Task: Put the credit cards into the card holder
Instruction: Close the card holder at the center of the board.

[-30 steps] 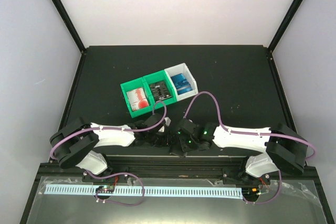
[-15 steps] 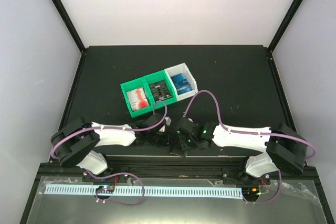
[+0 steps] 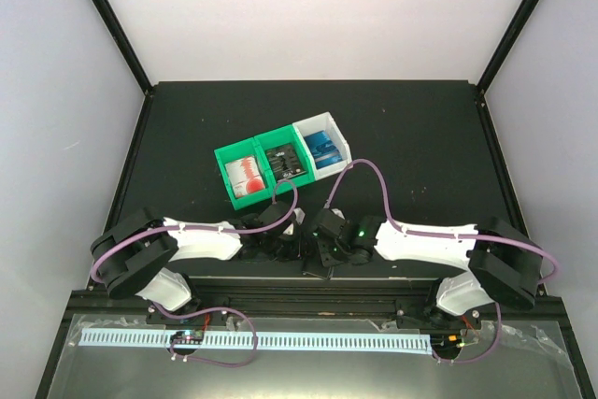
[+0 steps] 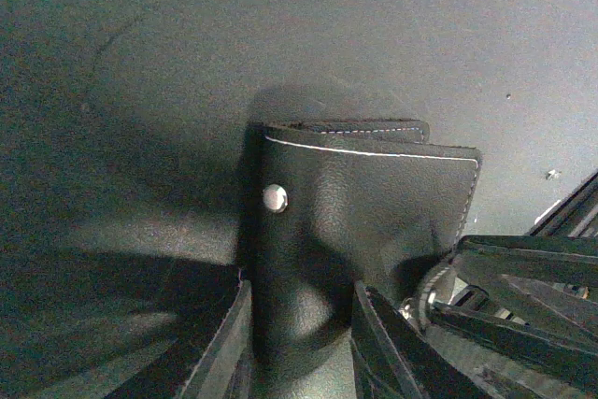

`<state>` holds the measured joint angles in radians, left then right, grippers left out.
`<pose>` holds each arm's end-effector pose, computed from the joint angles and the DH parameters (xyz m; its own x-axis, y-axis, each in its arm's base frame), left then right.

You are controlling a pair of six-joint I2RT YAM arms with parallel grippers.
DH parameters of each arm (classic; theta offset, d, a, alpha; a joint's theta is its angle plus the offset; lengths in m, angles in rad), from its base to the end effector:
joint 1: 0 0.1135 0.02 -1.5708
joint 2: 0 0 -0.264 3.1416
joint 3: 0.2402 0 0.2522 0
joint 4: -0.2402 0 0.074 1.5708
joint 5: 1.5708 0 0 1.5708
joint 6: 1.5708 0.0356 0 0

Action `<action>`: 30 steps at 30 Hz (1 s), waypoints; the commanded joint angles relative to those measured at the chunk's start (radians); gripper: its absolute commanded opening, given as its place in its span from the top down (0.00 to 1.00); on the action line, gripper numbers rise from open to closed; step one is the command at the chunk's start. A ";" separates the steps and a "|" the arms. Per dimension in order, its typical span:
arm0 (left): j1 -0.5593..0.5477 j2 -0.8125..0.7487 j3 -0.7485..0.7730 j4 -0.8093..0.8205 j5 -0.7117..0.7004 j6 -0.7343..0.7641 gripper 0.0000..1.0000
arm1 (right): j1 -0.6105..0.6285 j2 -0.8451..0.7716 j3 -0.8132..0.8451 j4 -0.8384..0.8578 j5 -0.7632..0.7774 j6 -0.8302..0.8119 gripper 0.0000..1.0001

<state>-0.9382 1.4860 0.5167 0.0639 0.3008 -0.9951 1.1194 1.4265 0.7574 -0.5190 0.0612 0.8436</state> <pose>0.1407 -0.2098 0.1236 -0.9901 -0.0045 -0.1406 0.0881 0.7593 -0.6448 0.1120 0.2261 0.1683 -0.9325 -0.2143 -0.2906 -0.2881 0.9267 0.2412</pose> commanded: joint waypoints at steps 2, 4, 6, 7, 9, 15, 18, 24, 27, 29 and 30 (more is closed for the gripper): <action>-0.008 0.049 -0.016 -0.118 -0.063 0.013 0.69 | -0.004 0.032 0.010 0.039 -0.024 -0.007 0.74; -0.008 0.050 -0.017 -0.118 -0.063 0.013 0.69 | -0.002 0.034 0.005 0.048 -0.043 -0.010 0.79; -0.008 0.050 -0.017 -0.120 -0.065 0.013 0.69 | -0.003 0.028 -0.003 0.051 -0.052 -0.005 0.83; -0.008 0.050 -0.017 -0.119 -0.065 0.013 0.69 | -0.003 0.024 -0.007 0.052 -0.055 -0.005 0.85; -0.008 0.049 -0.020 -0.116 -0.065 0.013 0.69 | -0.002 0.016 -0.017 0.053 -0.061 -0.004 0.87; -0.008 0.054 -0.020 -0.116 -0.065 0.012 0.69 | -0.003 0.015 -0.026 0.061 -0.086 -0.010 0.90; -0.008 0.054 -0.020 -0.115 -0.066 0.011 0.70 | -0.003 0.022 -0.024 0.054 -0.091 -0.012 0.91; -0.008 0.055 -0.021 -0.116 -0.066 0.010 0.70 | -0.002 0.027 -0.030 0.033 -0.104 -0.016 0.93; -0.008 0.057 -0.022 -0.115 -0.069 0.010 0.70 | -0.003 0.024 -0.032 0.019 -0.106 -0.017 0.93; -0.008 0.060 -0.021 -0.115 -0.068 0.010 0.70 | -0.003 0.024 -0.032 0.007 -0.104 -0.019 0.93; -0.008 0.061 -0.021 -0.115 -0.068 0.010 0.70 | -0.003 0.027 -0.032 0.002 -0.102 -0.020 0.93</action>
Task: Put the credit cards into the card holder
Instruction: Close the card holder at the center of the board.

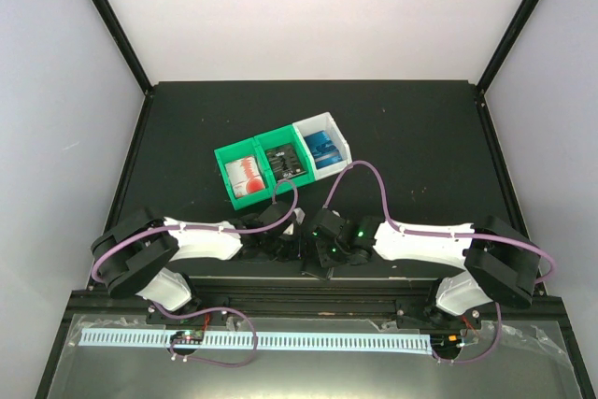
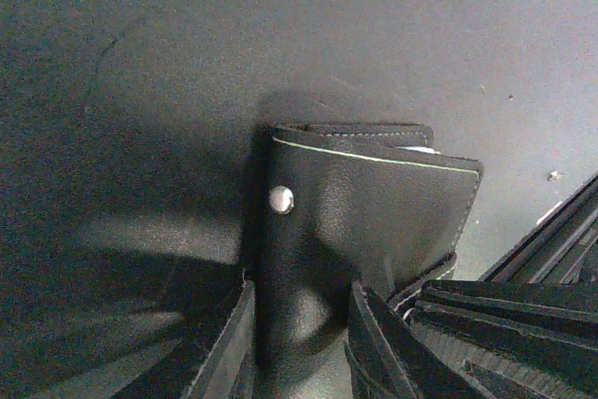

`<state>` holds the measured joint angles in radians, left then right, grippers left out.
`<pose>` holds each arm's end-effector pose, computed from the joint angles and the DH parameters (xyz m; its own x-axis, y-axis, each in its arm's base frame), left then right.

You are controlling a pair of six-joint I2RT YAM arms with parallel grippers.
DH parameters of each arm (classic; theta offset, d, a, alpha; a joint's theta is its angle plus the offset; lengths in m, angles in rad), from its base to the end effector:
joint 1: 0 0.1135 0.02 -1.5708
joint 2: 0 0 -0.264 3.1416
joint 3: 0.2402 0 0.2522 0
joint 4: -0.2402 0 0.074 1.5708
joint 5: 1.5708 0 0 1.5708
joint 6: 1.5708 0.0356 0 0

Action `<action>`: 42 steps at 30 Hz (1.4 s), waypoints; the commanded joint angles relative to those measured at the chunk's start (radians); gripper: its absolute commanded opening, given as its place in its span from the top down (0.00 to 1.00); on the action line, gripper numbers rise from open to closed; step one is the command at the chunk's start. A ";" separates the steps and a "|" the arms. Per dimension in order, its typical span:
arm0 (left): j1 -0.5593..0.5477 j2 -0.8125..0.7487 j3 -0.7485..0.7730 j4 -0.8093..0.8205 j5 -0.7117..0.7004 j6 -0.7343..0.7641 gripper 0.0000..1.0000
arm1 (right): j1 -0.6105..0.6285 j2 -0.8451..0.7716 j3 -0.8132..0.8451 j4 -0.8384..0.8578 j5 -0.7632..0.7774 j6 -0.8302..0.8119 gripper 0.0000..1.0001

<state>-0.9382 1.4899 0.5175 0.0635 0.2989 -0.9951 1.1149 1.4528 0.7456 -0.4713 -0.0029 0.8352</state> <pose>0.1409 -0.2099 0.1228 -0.9902 -0.0051 -0.1398 0.0867 0.7618 -0.6420 0.1126 0.2299 0.1608 -0.9391 -0.2310 -0.2546 -0.3012 0.9099 0.2853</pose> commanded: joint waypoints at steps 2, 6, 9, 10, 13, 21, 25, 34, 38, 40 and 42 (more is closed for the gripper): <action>-0.008 0.059 -0.021 -0.114 -0.066 0.010 0.70 | 0.002 0.007 -0.019 -0.058 -0.033 -0.010 0.93; -0.008 0.061 -0.019 -0.115 -0.066 0.010 0.70 | 0.003 0.017 -0.023 -0.068 -0.030 -0.019 0.94; -0.008 0.067 -0.016 -0.114 -0.063 0.010 0.70 | 0.005 0.026 -0.023 -0.073 -0.036 -0.031 0.96; -0.009 0.067 -0.016 -0.114 -0.063 0.010 0.70 | 0.005 0.027 -0.025 -0.075 -0.038 -0.033 0.96; -0.008 0.069 -0.014 -0.114 -0.063 0.010 0.71 | 0.006 0.020 -0.033 -0.083 -0.039 -0.035 0.96; -0.008 0.070 -0.014 -0.111 -0.061 0.012 0.71 | 0.009 0.015 -0.038 -0.094 -0.040 -0.036 0.89; -0.008 0.072 -0.017 -0.110 -0.062 0.012 0.71 | 0.011 0.017 -0.043 -0.099 -0.039 -0.034 0.90; -0.008 0.075 -0.016 -0.109 -0.061 0.010 0.71 | 0.017 0.055 -0.046 -0.098 -0.033 -0.034 0.93; -0.008 0.072 -0.017 -0.110 -0.063 0.010 0.70 | 0.019 0.082 -0.046 -0.098 -0.023 -0.029 0.95; -0.009 0.073 -0.017 -0.111 -0.063 0.011 0.71 | 0.020 0.101 -0.047 -0.103 -0.015 -0.024 0.96; -0.008 0.073 -0.017 -0.110 -0.063 0.010 0.71 | 0.022 0.115 -0.051 -0.098 -0.013 -0.021 0.97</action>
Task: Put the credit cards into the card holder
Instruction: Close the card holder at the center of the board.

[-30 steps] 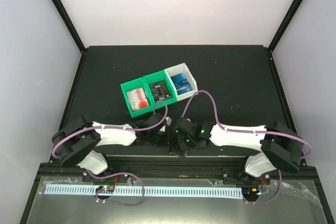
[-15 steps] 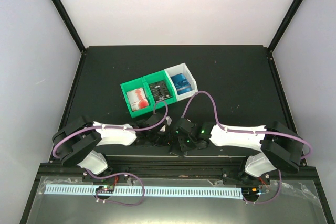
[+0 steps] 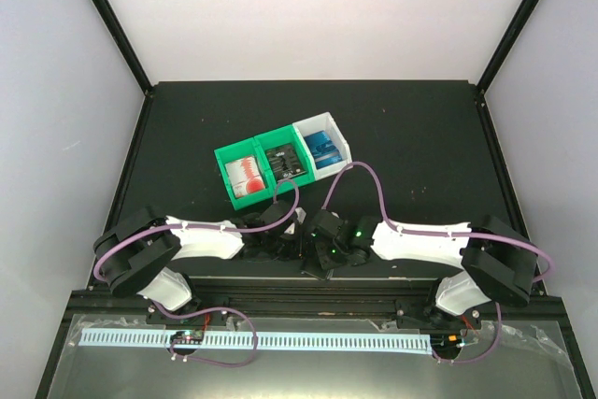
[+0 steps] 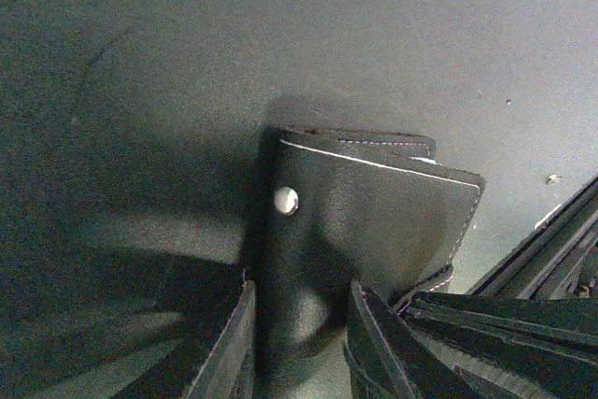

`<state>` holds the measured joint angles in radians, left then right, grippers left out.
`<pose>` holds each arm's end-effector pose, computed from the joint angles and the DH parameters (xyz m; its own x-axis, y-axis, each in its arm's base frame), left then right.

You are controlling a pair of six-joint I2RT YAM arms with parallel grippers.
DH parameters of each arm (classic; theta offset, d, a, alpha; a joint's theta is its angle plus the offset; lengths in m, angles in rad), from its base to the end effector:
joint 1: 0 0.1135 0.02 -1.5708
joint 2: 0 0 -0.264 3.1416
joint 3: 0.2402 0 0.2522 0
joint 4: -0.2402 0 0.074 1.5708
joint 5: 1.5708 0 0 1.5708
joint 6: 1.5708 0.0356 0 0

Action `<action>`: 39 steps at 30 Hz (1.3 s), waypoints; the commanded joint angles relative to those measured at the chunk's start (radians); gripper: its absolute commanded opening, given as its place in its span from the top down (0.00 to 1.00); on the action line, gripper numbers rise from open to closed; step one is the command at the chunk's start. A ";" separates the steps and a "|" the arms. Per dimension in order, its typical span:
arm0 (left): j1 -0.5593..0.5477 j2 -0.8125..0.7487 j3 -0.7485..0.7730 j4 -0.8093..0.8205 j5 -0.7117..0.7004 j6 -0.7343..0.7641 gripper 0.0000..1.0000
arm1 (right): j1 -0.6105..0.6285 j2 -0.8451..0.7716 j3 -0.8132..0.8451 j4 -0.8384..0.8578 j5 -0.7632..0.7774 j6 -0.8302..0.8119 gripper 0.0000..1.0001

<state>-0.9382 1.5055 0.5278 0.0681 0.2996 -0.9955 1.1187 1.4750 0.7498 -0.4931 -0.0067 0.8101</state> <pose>0.1427 -0.2125 0.1221 -0.9903 -0.0050 -0.1387 0.0860 0.7619 -0.6420 0.1115 0.2301 0.1559 -0.9350 -0.2671 -0.2335 -0.3239 0.9113 0.2544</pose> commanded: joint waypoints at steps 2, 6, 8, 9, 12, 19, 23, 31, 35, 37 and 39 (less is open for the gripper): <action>-0.008 0.059 -0.029 -0.115 -0.063 0.011 0.71 | 0.021 0.108 -0.055 -0.073 -0.008 0.010 0.98; -0.008 0.056 -0.031 -0.115 -0.064 0.009 0.71 | 0.031 0.149 -0.055 -0.066 -0.009 0.015 0.99; -0.008 0.052 -0.031 -0.117 -0.066 0.010 0.71 | 0.033 0.156 -0.057 -0.064 -0.009 0.018 0.99; -0.008 0.051 -0.031 -0.119 -0.069 0.011 0.71 | 0.033 0.152 -0.060 -0.063 -0.008 0.021 0.99; -0.009 0.048 -0.031 -0.122 -0.073 0.011 0.71 | 0.034 0.145 -0.064 -0.059 -0.006 0.026 0.99; -0.008 0.048 -0.032 -0.123 -0.077 0.009 0.71 | 0.033 0.179 -0.105 -0.041 -0.022 0.050 0.99; -0.008 0.045 -0.036 -0.124 -0.087 0.011 0.71 | 0.033 0.193 -0.130 -0.055 -0.016 0.064 0.99; -0.008 0.010 -0.027 -0.133 -0.093 0.020 0.70 | 0.023 0.044 -0.029 -0.169 0.110 0.100 0.95; -0.008 -0.036 -0.015 -0.153 -0.102 0.038 0.62 | -0.007 -0.042 0.022 -0.203 0.160 0.104 0.89; -0.007 -0.065 0.002 -0.172 -0.090 0.064 0.52 | -0.016 -0.082 0.040 -0.198 0.171 0.090 0.73; -0.007 -0.101 0.036 -0.214 -0.087 0.097 0.42 | -0.025 -0.113 0.058 -0.193 0.180 0.075 0.65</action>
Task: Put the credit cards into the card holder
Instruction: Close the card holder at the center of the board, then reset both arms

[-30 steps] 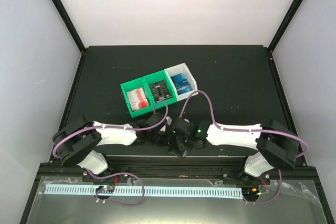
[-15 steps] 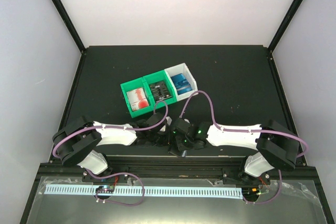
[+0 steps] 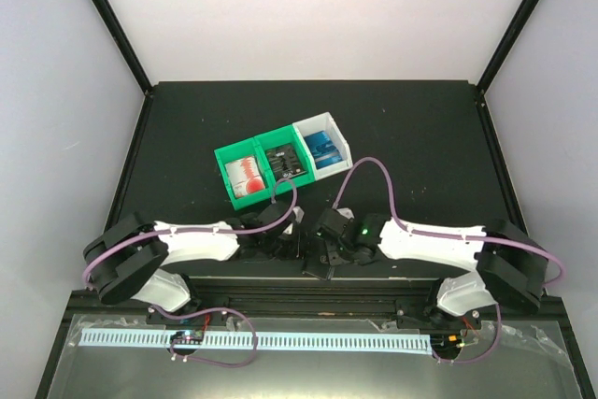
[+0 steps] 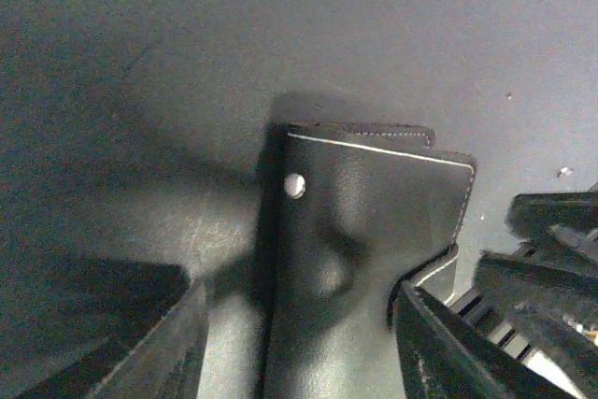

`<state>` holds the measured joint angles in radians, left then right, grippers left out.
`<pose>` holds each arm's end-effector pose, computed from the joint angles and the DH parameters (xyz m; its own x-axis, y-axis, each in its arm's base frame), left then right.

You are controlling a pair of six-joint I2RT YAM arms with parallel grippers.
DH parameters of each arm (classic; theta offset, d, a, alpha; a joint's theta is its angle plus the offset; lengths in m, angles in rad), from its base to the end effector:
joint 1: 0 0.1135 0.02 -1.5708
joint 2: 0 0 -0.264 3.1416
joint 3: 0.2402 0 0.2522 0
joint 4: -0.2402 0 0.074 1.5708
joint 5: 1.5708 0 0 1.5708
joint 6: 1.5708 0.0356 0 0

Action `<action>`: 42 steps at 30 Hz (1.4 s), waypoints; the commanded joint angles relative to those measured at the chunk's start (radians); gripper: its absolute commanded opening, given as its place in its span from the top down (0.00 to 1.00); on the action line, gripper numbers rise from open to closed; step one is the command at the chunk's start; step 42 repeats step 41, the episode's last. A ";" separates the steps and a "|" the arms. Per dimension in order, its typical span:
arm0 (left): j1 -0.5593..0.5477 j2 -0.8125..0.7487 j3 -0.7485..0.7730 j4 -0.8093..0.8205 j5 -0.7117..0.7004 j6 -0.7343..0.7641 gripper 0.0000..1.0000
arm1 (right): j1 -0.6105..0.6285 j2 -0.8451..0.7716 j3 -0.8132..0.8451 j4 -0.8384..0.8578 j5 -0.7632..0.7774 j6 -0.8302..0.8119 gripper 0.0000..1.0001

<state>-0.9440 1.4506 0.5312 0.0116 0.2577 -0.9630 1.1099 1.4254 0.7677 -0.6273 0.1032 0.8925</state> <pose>0.1401 -0.2089 0.1317 -0.9824 0.0032 -0.1866 0.1203 0.7754 -0.6200 0.1114 0.2161 0.1675 -0.9514 -0.1745 -0.2539 -0.2186 0.9630 0.1575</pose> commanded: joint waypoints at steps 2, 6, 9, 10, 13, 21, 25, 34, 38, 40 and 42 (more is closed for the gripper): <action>0.000 -0.082 0.059 -0.190 -0.050 0.086 0.35 | -0.026 -0.099 0.057 -0.060 0.079 -0.019 0.61; 0.006 -0.161 0.078 -0.245 -0.107 0.109 0.27 | -0.049 -0.181 0.070 -0.081 0.141 -0.026 0.54; 0.010 -0.305 0.095 -0.330 -0.219 0.130 0.14 | -0.074 -0.268 0.072 -0.158 0.262 -0.013 0.48; 0.012 -0.357 0.104 -0.362 -0.261 0.144 0.05 | -0.083 -0.306 0.074 -0.183 0.307 -0.012 0.46; 0.018 -0.524 0.139 -0.470 -0.383 0.204 0.01 | -0.096 -0.449 0.086 -0.249 0.458 -0.032 0.34; 0.027 -0.825 0.340 -0.706 -0.688 0.408 0.01 | -0.097 -0.847 0.163 -0.407 0.738 -0.115 0.10; 0.027 -0.899 0.431 -0.774 -0.808 0.478 0.01 | -0.097 -0.969 0.227 -0.478 0.821 -0.113 0.07; 0.027 -1.012 0.535 -0.811 -0.921 0.574 0.01 | -0.097 -1.089 0.321 -0.549 0.875 -0.106 0.06; 0.027 -1.047 0.531 -0.810 -0.938 0.616 0.01 | -0.097 -1.081 0.326 -0.557 0.875 -0.106 0.05; 0.027 -1.055 0.527 -0.828 -0.960 0.606 0.01 | -0.098 -1.075 0.325 -0.557 0.870 -0.104 0.05; 0.027 -1.060 0.522 -0.831 -0.964 0.605 0.01 | -0.098 -1.073 0.322 -0.556 0.868 -0.103 0.05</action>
